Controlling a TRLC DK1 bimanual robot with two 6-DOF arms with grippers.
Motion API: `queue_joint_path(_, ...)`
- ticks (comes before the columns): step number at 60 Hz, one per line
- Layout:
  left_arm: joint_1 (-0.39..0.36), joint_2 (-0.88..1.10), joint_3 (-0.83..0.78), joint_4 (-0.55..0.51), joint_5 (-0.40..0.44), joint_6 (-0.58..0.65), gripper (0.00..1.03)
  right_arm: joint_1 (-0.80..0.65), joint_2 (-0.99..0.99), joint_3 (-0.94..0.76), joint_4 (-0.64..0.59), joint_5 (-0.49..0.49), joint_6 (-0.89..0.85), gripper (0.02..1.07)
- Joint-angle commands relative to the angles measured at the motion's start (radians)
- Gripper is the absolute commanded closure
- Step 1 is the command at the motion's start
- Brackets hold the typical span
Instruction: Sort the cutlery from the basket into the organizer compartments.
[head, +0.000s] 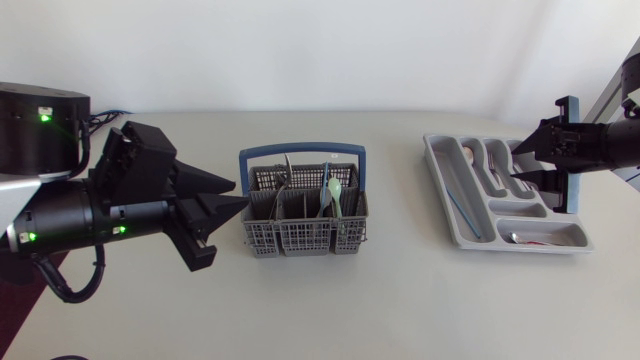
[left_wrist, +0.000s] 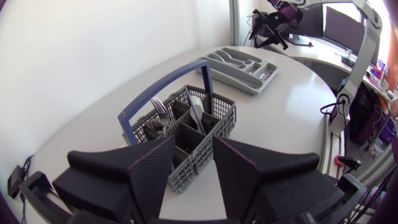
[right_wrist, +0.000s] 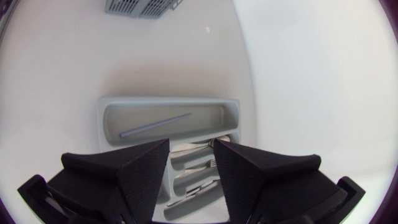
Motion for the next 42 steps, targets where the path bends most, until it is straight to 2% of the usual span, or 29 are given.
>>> queue_joint_path(1, -0.017, 0.025, 0.011, 0.021, -0.013, -0.027, 0.61, 0.04, -0.048, 0.008, -0.026, -0.027, 0.156, 0.52)
queue_joint_path(7, -0.02, 0.05, 0.011, 0.045, -0.024, -0.03, 0.61, 0.11, -0.123, -0.024, -0.034, -0.055, 0.287, 0.52)
queue_joint_path(23, -0.051, 0.126, 0.008, 0.122, -0.066, -0.045, 0.61, 0.357, -0.283, -0.121, 0.025, -0.049, 0.624, 0.52)
queue_joint_path(36, -0.034, 0.128, -0.018, 0.151, -0.068, -0.039, 0.61, 0.603, -0.326, -0.202, 0.103, 0.031, 0.845, 0.52)
queue_joint_path(42, -0.017, 0.125, -0.037, 0.17, -0.068, -0.039, 0.61, 0.73, -0.327, -0.228, 0.181, 0.092, 0.963, 0.52)
